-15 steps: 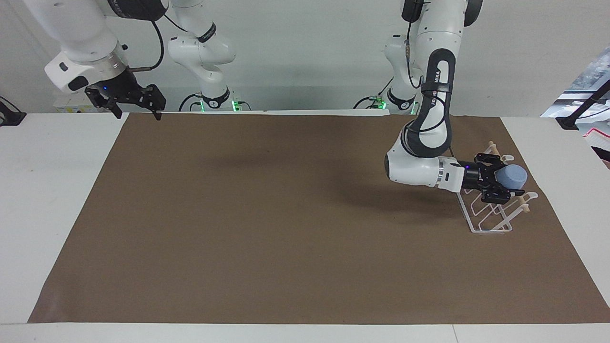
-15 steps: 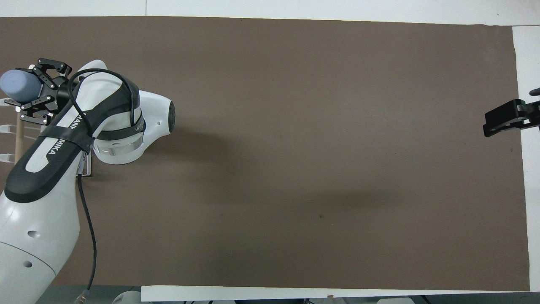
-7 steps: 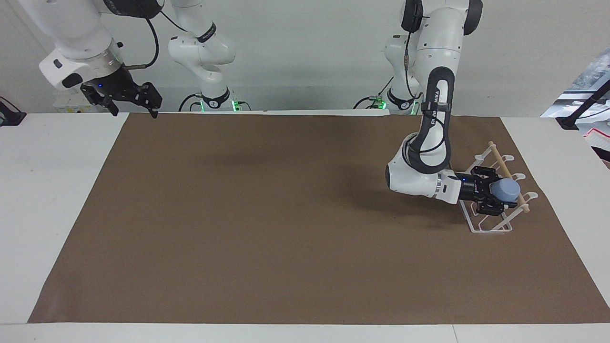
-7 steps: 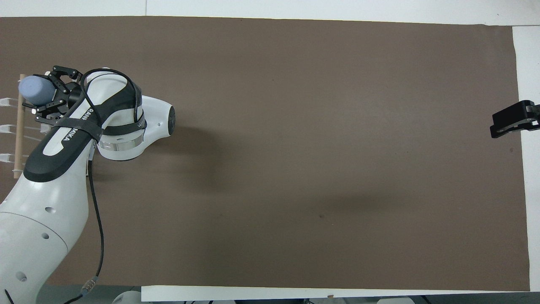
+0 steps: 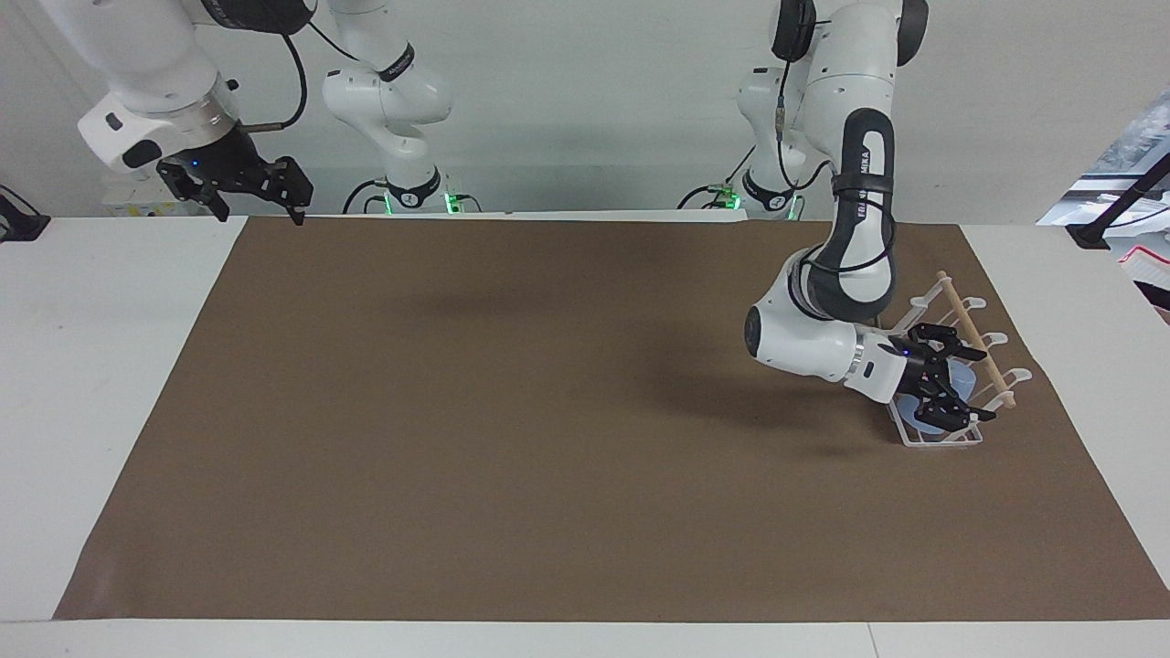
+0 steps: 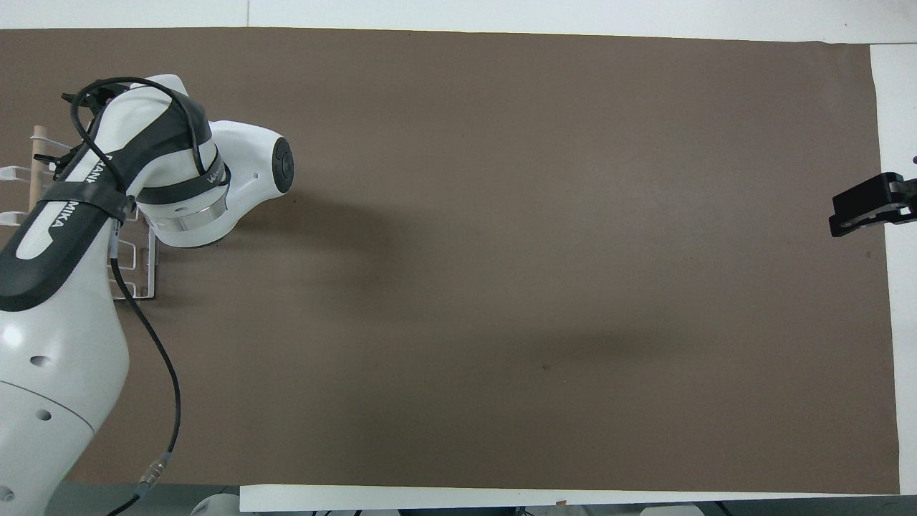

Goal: Hang cup on cup holder

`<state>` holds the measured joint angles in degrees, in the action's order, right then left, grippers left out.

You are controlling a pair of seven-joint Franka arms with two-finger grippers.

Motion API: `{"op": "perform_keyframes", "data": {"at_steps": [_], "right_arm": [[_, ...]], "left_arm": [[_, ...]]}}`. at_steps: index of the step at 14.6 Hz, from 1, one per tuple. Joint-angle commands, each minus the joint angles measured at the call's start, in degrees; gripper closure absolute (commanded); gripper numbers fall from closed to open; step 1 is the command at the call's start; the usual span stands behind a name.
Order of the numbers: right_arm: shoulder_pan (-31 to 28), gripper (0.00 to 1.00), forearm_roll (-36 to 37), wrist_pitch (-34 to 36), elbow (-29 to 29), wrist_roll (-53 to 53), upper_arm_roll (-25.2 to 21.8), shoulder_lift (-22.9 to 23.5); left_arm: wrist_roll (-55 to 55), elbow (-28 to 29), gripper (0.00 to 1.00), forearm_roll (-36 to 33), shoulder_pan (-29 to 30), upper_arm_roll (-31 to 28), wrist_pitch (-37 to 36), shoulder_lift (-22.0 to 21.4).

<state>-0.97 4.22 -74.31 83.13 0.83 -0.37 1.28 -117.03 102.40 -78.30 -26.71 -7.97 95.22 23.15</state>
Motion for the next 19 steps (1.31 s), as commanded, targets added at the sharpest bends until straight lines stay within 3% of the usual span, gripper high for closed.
{"op": "perform_keyframes", "data": {"at_steps": [1, 5, 8, 12, 17, 19], "right_arm": [[-0.4, 0.0, 0.0, 0.1, 3.3, 0.9, 0.4, -2.2], [-0.4, 0.0, 0.0, 0.1, 3.4, 1.0, 0.4, -2.2], [-0.4, 0.0, 0.0, 0.1, 3.4, 1.0, 0.4, -2.2], [-0.4, 0.0, 0.0, 0.1, 3.4, 1.0, 0.4, -2.2], [-0.4, 0.0, 0.0, 0.1, 3.4, 1.0, 0.4, -2.2], [-0.4, 0.0, 0.0, 0.1, 3.4, 1.0, 0.4, -2.2]], "left_arm": [[10.9, 0.3, 0.01, 7.6, 2.0, 0.2, 3.7, -6.9], [27.1, 1.0, 0.0, 23.7, 5.5, 0.1, 5.0, -14.4], [42.8, 1.0, 0.0, 39.5, 9.5, -0.2, 8.5, -16.3], [63.1, 0.8, 0.0, 52.0, 14.7, -0.4, 9.1, -20.6], [94.3, 0.2, 0.0, 68.4, 15.6, -0.4, 4.9, -25.2], [104.6, -2.9, 0.0, 73.5, 16.7, -0.1, -1.0, -25.1]]}}
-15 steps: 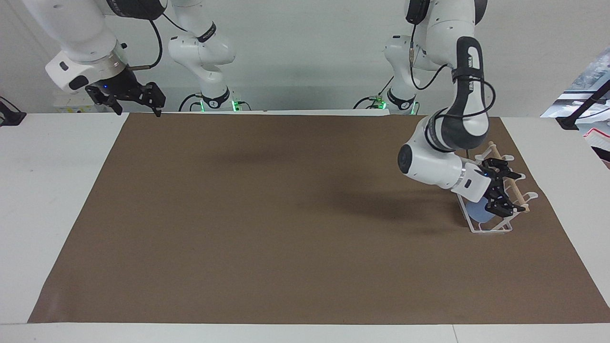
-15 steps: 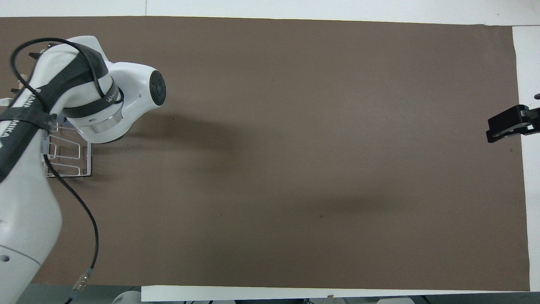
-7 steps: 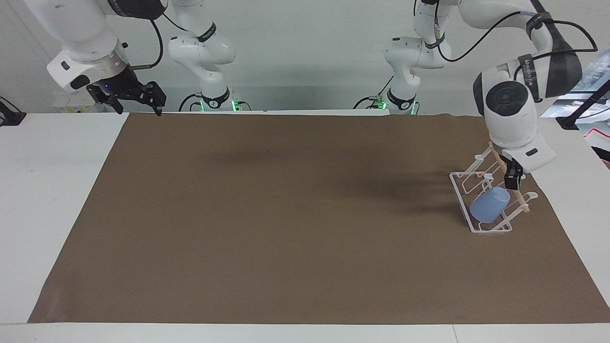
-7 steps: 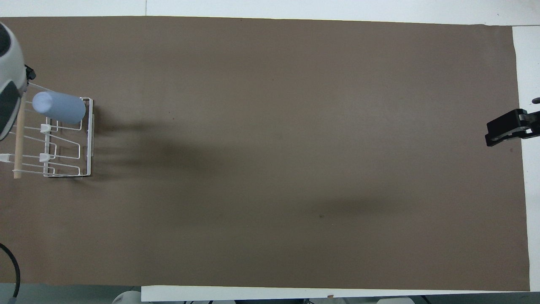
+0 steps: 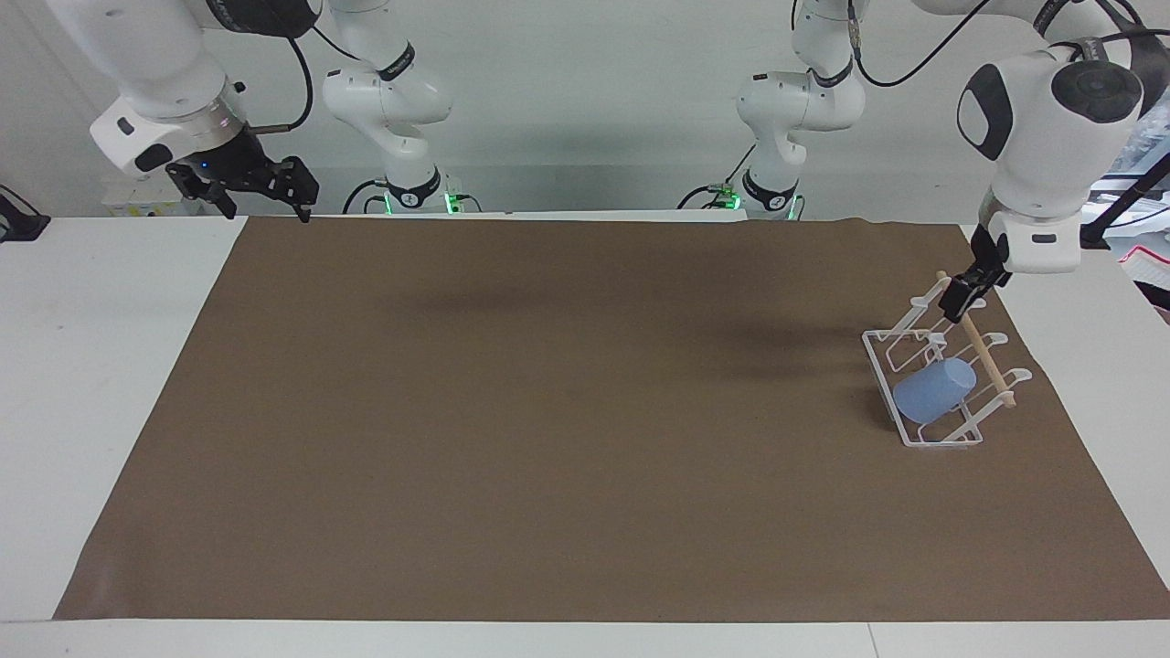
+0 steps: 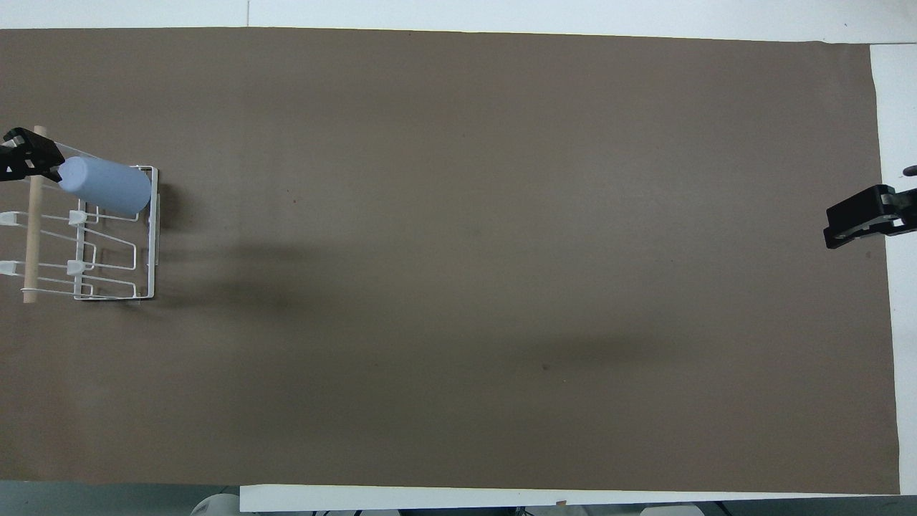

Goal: Hang cup on cup holder

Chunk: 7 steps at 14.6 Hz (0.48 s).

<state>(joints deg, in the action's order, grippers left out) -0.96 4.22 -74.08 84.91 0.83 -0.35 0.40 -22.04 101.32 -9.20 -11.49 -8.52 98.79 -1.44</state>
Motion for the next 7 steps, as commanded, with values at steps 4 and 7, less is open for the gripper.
{"op": "perform_keyframes", "data": {"at_steps": [4, 7], "right_arm": [[-0.4, 0.0, 0.0, -0.1, 1.6, 1.0, 0.3, -1.4], [-0.4, 0.0, 0.0, -0.1, 1.6, 1.0, 0.3, -1.4]], "left_arm": [[23.0, -6.8, 0.0, 9.4, 10.1, 8.7, -13.1, 0.5], [23.3, -8.0, 0.0, 9.0, 14.2, 13.8, -12.6, 0.7]]}}
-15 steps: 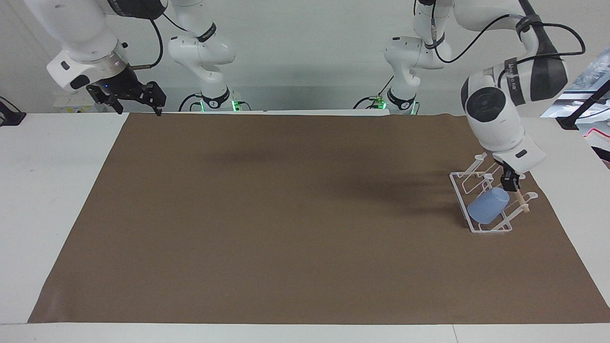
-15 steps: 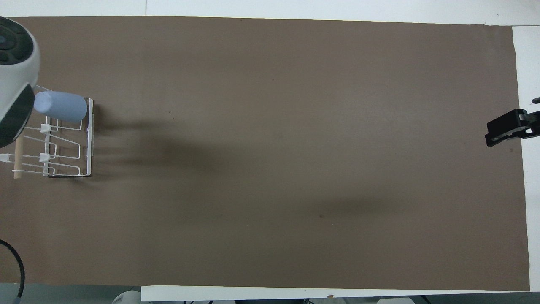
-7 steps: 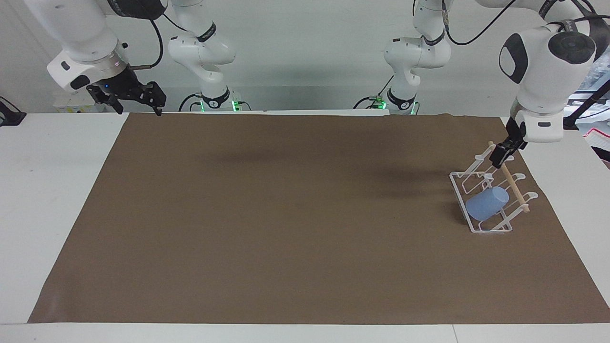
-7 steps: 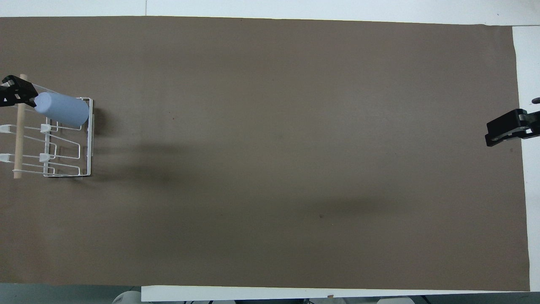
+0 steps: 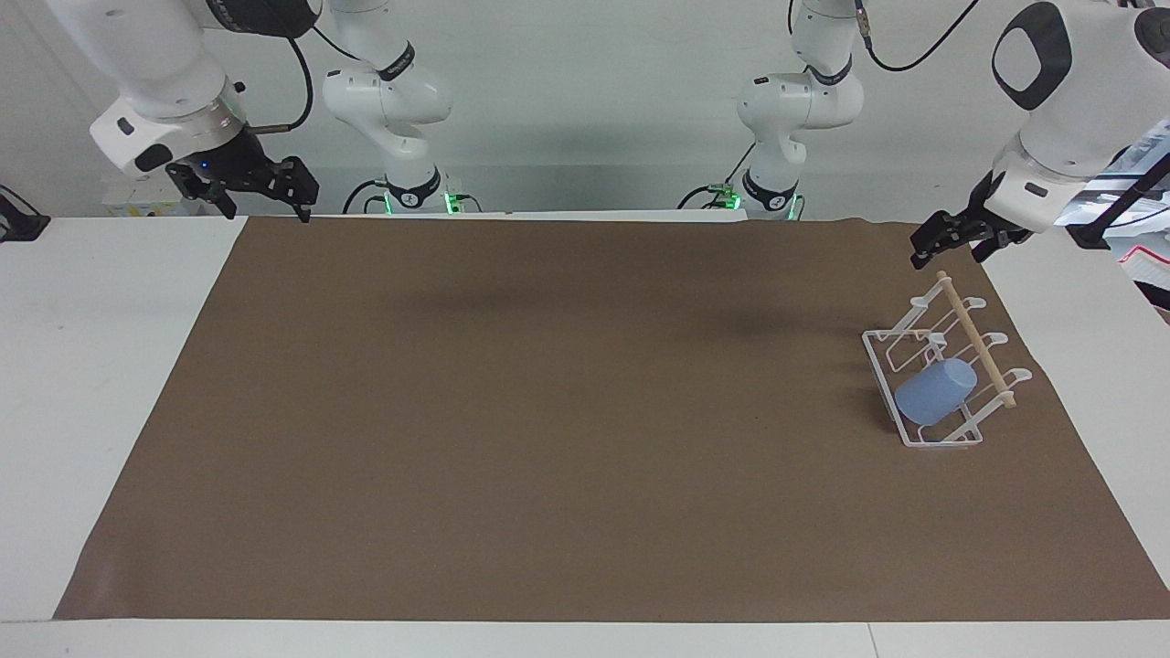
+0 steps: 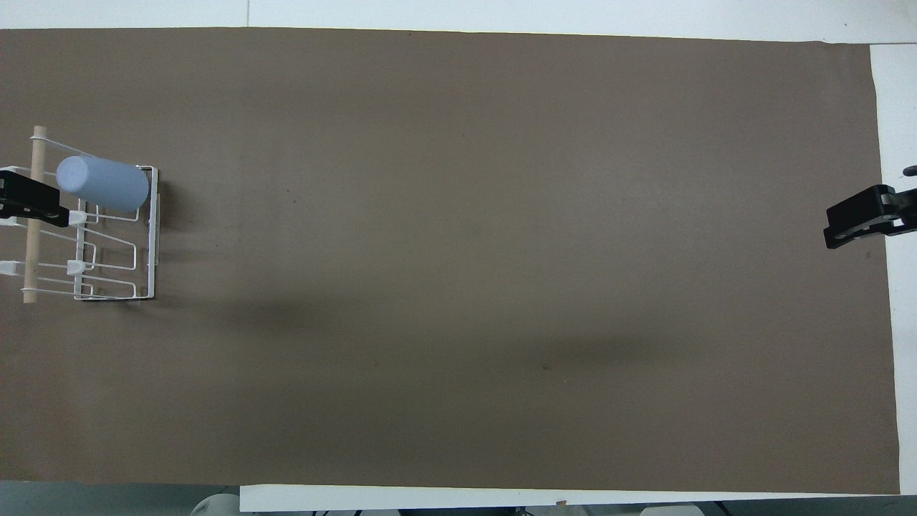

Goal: Hang cup on cup holder

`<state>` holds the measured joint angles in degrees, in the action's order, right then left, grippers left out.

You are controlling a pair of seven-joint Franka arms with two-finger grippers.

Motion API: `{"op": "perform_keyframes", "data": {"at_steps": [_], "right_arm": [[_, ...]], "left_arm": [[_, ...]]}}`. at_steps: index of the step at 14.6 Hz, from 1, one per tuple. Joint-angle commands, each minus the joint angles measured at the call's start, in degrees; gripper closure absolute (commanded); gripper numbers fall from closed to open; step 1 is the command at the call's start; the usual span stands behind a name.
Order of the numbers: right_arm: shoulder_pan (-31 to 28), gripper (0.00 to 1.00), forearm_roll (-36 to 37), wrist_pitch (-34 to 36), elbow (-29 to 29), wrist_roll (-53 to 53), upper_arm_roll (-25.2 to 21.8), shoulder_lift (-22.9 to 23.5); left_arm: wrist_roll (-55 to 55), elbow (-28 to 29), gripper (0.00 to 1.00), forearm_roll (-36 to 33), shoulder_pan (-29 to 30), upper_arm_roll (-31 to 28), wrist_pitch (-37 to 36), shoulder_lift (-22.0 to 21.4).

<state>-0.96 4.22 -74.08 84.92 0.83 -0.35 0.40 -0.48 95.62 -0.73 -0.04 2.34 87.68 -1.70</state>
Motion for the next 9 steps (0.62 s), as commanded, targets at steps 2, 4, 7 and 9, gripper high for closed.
{"op": "perform_keyframes", "data": {"at_steps": [2, 4, 7, 9], "right_arm": [[-0.4, 0.0, 0.0, -0.1, 1.6, 0.9, 0.3, -1.4], [-0.4, 0.0, 0.0, -0.1, 1.6, 1.0, 0.3, -1.4], [-0.4, 0.0, 0.0, -0.1, 1.6, 1.0, 0.3, -1.4], [-0.4, 0.0, 0.0, -0.1, 1.6, 1.0, 0.3, -1.4]], "left_arm": [[2.2, -4.5, 0.0, 0.6, 2.9, 3.0, -2.0, 1.9], [2.7, -4.6, 0.0, 0.6, 2.8, 3.0, -2.1, 1.9], [2.7, -4.6, 0.0, 0.7, 2.8, 3.2, -2.2, 1.9], [2.9, -4.6, 0.0, 0.7, 2.9, 3.3, -2.3, 1.8]]}}
